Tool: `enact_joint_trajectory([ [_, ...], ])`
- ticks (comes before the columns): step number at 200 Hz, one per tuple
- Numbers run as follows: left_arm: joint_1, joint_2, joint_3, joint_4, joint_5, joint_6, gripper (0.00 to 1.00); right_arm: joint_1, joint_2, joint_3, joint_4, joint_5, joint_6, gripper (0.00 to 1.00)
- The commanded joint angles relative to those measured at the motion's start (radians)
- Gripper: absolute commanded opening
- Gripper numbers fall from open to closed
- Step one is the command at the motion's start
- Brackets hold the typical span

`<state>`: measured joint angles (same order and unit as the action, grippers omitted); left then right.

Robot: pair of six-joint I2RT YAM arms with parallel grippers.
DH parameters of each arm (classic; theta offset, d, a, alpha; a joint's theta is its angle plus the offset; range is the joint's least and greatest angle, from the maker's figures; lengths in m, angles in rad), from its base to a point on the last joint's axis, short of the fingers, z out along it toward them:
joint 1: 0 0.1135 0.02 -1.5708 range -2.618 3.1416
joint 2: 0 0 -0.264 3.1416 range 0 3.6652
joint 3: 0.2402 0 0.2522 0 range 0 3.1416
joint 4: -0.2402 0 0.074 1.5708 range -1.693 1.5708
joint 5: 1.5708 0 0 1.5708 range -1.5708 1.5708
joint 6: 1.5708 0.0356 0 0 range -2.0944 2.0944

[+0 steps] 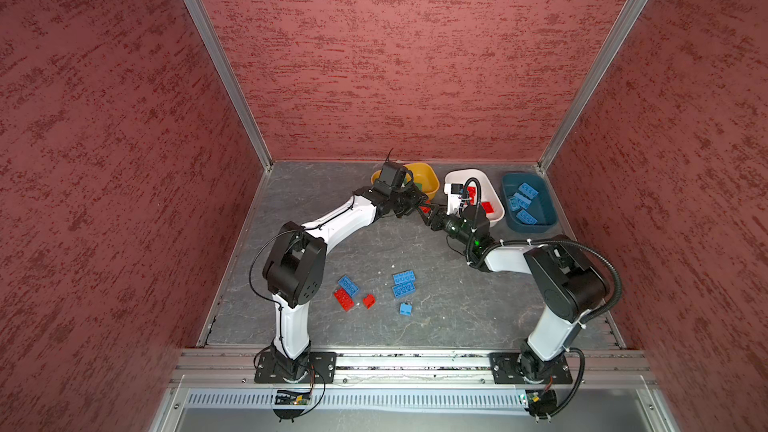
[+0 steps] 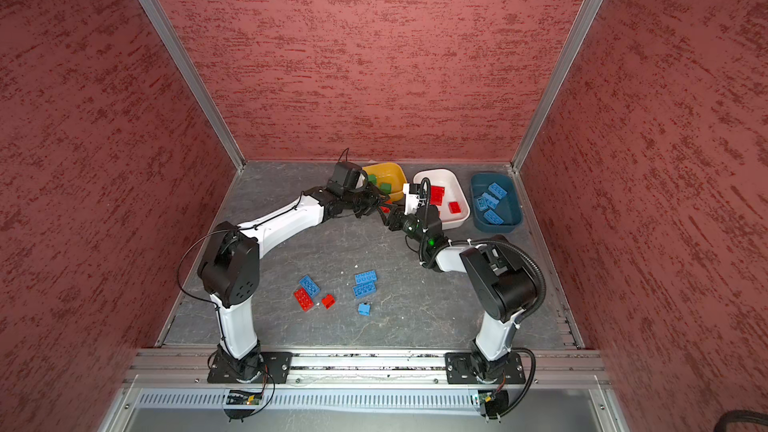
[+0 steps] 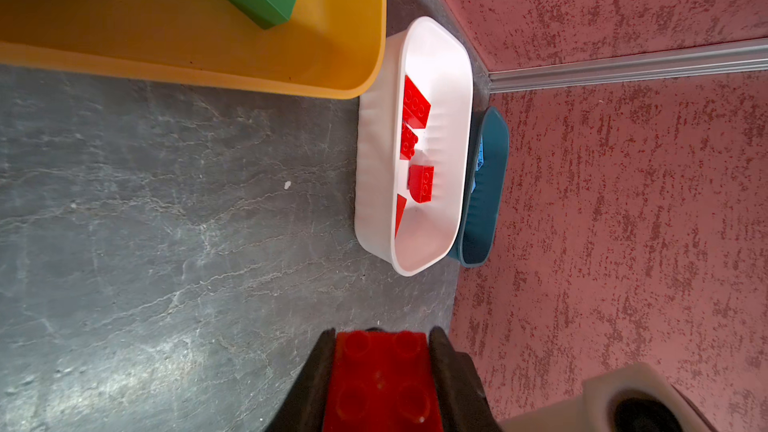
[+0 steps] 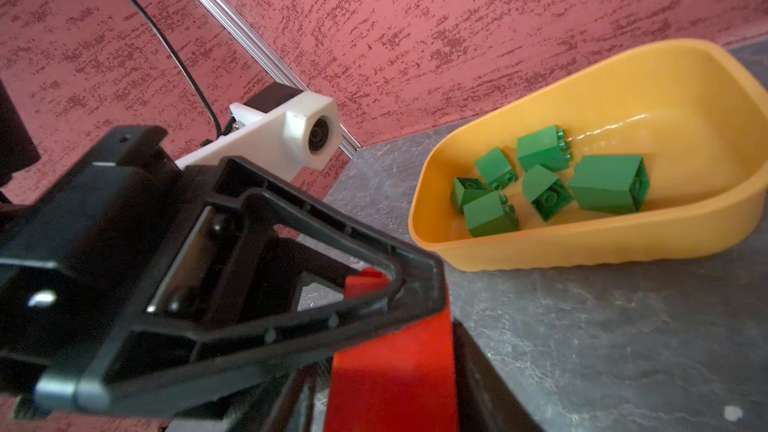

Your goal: Sort the legos into containers by color

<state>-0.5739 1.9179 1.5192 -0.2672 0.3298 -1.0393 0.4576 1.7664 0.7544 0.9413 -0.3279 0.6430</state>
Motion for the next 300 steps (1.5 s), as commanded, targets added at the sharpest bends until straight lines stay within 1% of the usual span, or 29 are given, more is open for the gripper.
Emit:
enact_joint_trajectory([
  [1,0.002,-0.014,-0.029,0.048,0.045,-0.01,0.3,0.004,-0.021,0.012,0.076,0.033,-0.016,0.35],
  [10,0.005,-0.016,-0.036,0.058,0.05,-0.005,0.33,0.002,-0.041,0.003,0.06,0.053,-0.028,0.29],
  [16,0.008,-0.021,-0.04,0.064,0.053,0.004,0.36,0.002,-0.055,-0.001,0.039,0.068,-0.041,0.27],
  [21,0.012,-0.026,-0.044,0.07,0.056,0.015,0.41,-0.002,-0.068,-0.005,0.017,0.076,-0.051,0.26],
  [43,0.024,-0.076,-0.084,0.116,0.045,0.083,0.73,-0.038,-0.13,-0.036,-0.076,0.117,-0.086,0.26],
  [51,0.025,-0.102,-0.097,0.11,0.026,0.121,0.83,-0.062,-0.155,-0.05,-0.107,0.127,-0.093,0.26],
  [76,0.033,-0.168,-0.118,0.041,-0.05,0.244,0.94,-0.155,-0.223,-0.057,-0.278,0.186,-0.116,0.26],
  [85,0.035,-0.189,-0.129,0.014,-0.084,0.279,1.0,-0.188,-0.242,-0.052,-0.337,0.209,-0.124,0.26],
  [104,0.035,-0.231,-0.151,-0.041,-0.163,0.334,0.99,-0.246,-0.257,-0.018,-0.47,0.254,-0.152,0.27],
  [119,0.036,-0.259,-0.17,-0.075,-0.219,0.358,0.99,-0.269,-0.247,0.028,-0.569,0.307,-0.176,0.28],
  [141,0.045,-0.288,-0.202,-0.092,-0.239,0.369,0.99,-0.288,-0.196,0.124,-0.718,0.395,-0.206,0.31],
  [150,0.052,-0.295,-0.215,-0.094,-0.238,0.365,0.99,-0.292,-0.167,0.169,-0.778,0.429,-0.214,0.37],
  [159,0.057,-0.301,-0.23,-0.096,-0.236,0.361,0.99,-0.291,-0.14,0.213,-0.835,0.458,-0.213,0.45],
  [164,0.06,-0.305,-0.236,-0.097,-0.236,0.359,0.99,-0.292,-0.13,0.231,-0.858,0.465,-0.216,0.52],
  [173,0.064,-0.31,-0.246,-0.102,-0.238,0.354,0.99,-0.291,-0.118,0.26,-0.889,0.461,-0.224,0.61],
  [184,0.068,-0.319,-0.258,-0.104,-0.244,0.351,0.99,-0.291,-0.117,0.28,-0.914,0.449,-0.23,0.66],
  [202,0.076,-0.333,-0.279,-0.105,-0.258,0.348,0.99,-0.289,-0.14,0.283,-0.937,0.393,-0.25,0.7],
  [226,0.089,-0.353,-0.303,-0.111,-0.28,0.347,0.99,-0.28,-0.197,0.267,-0.983,0.217,-0.301,0.73],
  [235,0.095,-0.361,-0.311,-0.111,-0.289,0.346,0.99,-0.265,-0.218,0.257,-1.009,0.157,-0.317,0.74],
  [254,0.113,-0.377,-0.335,-0.105,-0.298,0.336,0.99,-0.2,-0.247,0.222,-1.057,0.109,-0.31,0.76],
  [264,0.123,-0.383,-0.345,-0.101,-0.296,0.329,0.99,-0.146,-0.256,0.201,-1.073,0.143,-0.286,0.8],
  [276,0.131,-0.387,-0.354,-0.097,-0.293,0.32,0.99,-0.082,-0.266,0.173,-1.08,0.2,-0.245,0.81],
  [292,0.137,-0.393,-0.363,-0.096,-0.291,0.315,0.99,0.0,-0.267,0.146,-1.075,0.23,-0.182,0.84],
  [295,0.138,-0.394,-0.365,-0.096,-0.29,0.315,0.99,0.015,-0.265,0.144,-1.078,0.236,-0.171,0.87],
  [298,0.138,-0.395,-0.368,-0.095,-0.291,0.315,0.99,0.03,-0.265,0.144,-1.08,0.242,-0.161,0.95],
  [300,0.139,-0.397,-0.368,-0.095,-0.29,0.315,0.99,0.041,-0.265,0.144,-1.084,0.248,-0.156,0.98],
])
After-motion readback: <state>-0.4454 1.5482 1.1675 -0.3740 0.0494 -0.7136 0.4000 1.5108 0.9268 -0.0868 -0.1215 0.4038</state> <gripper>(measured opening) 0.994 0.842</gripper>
